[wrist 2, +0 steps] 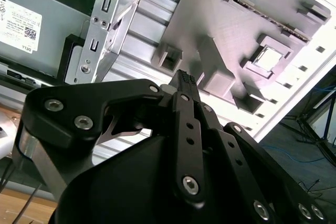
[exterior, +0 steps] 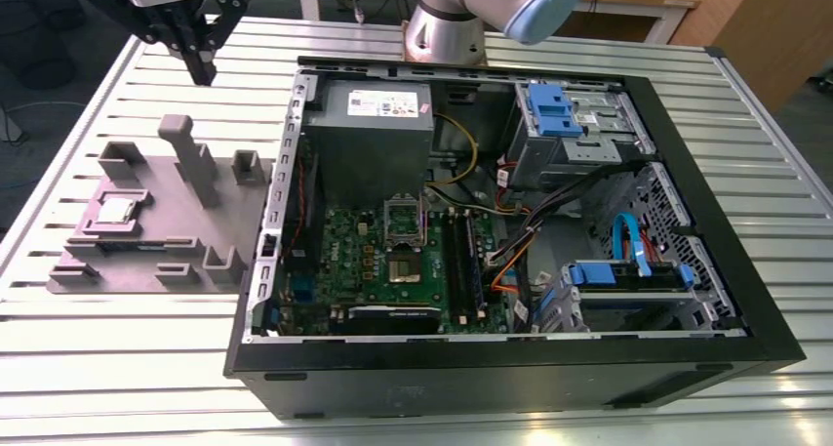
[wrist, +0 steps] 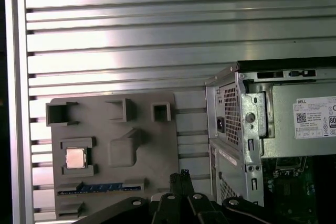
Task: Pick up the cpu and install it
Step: 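Reach for the cpu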
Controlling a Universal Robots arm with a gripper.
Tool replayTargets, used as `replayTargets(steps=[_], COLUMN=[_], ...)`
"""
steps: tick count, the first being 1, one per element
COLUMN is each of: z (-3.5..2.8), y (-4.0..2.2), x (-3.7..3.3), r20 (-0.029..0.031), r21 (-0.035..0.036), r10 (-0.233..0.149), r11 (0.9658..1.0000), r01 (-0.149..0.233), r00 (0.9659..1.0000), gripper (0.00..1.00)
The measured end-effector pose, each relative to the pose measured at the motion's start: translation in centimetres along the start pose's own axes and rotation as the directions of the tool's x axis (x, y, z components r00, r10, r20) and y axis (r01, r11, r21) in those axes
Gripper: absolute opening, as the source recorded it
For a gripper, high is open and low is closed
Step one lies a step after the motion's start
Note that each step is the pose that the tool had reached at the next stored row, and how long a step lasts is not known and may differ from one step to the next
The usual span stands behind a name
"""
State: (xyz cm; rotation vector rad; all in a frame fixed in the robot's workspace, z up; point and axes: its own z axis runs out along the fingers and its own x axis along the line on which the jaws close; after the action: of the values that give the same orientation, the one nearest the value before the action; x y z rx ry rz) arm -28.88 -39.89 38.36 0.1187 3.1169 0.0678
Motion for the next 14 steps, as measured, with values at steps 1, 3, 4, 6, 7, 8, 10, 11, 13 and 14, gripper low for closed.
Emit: replayTargets(steps=[1,3,4,6,7,8,10,11,13,14], z=[0.00,0.01,0.01,0.01,0.01,0.02,0.02,0.02,0.02,0.03], y=[0.00,-0.01,-0.02,-0.05,-0.05,-0.05,-0.06,-0.07,-0.08,-0.08], x=[0.05,0.16,0.22,0.58,0.64,0.70,0.81,0.87,0.98,1.04], r20=[0.0000,0.0000,0.0000,-0.0001,-0.0001,-0.0001,-0.0001,-0.0001,-0.0001,-0.0001], r21=[0.0000,0.0000,0.0000,0.0000,0.0000,0.0000,0.0000,0.0000,0.0000,0.0000], r10=[0.000,0.000,0.000,0.000,0.000,0.000,0.000,0.000,0.000,0.000], r11=[1.0000,1.0000,1.0000,1.0000,1.0000,1.0000,1.0000,1.0000,1.0000,1.0000], r01=[0.000,0.000,0.000,0.000,0.000,0.000,0.000,0.000,0.000,0.000], r00=[1.0000,1.0000,1.0000,1.0000,1.0000,1.0000,1.0000,1.0000,1.0000,1.0000], gripper=[0.11,0.11,0.11,0.11,0.11,0.11,0.11,0.11,0.11,0.11])
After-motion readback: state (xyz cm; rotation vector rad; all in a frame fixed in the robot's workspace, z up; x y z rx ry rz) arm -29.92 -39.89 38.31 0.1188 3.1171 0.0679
